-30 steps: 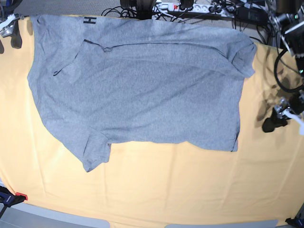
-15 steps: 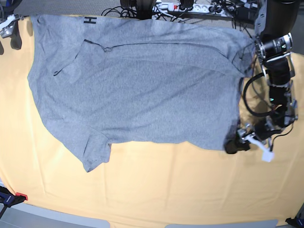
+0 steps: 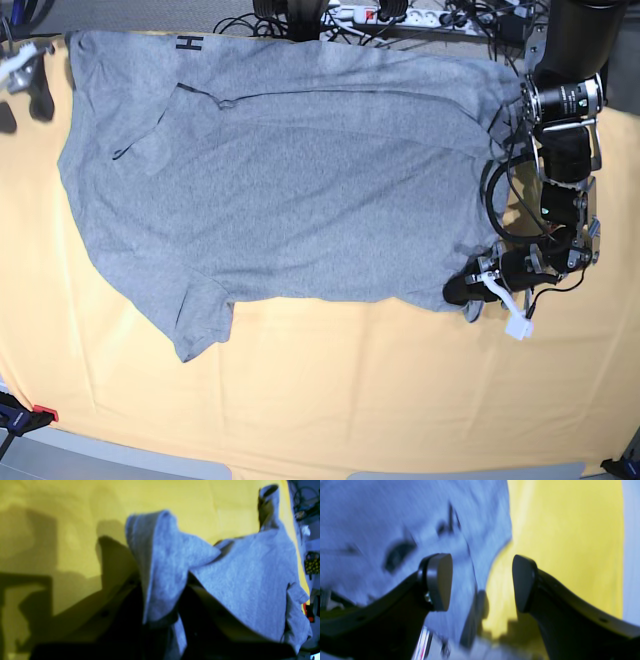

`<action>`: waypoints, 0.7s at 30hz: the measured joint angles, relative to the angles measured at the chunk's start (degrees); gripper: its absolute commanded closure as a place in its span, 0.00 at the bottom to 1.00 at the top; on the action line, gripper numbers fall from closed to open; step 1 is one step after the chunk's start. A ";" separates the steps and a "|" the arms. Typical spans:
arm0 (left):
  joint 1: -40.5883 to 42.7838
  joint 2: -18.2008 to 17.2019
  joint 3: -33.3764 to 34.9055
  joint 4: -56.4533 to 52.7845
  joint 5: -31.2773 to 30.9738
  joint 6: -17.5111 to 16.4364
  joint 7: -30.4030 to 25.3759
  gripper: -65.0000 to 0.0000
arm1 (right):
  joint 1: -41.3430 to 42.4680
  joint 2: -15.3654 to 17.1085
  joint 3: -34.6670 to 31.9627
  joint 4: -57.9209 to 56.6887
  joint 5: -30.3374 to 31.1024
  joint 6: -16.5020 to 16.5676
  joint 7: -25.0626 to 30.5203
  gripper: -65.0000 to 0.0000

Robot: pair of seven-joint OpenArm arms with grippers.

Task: Layout the t-shirt on the table in an organized manner, then fold the t-shirt properly
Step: 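Grasp the shirt's side edges with both grippers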

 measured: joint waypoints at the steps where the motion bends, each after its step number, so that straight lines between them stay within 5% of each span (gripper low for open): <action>1: -0.17 0.00 0.00 0.00 0.11 0.02 0.24 1.00 | 1.70 0.00 -1.44 0.00 -1.22 0.02 1.88 0.40; 7: -0.48 -0.09 0.04 -0.09 -2.25 0.39 1.92 1.00 | 15.82 -0.04 -14.62 -4.98 -14.78 -0.02 14.16 0.40; 14: -0.74 -0.28 0.07 -0.13 -3.23 -0.44 2.82 1.00 | 35.08 -0.11 -27.71 -27.89 -23.71 -2.62 15.37 0.40; 21: -0.72 -0.42 0.07 -0.13 -3.26 -0.44 2.84 1.00 | 49.62 0.83 -29.18 -55.04 -25.24 -2.58 15.47 0.40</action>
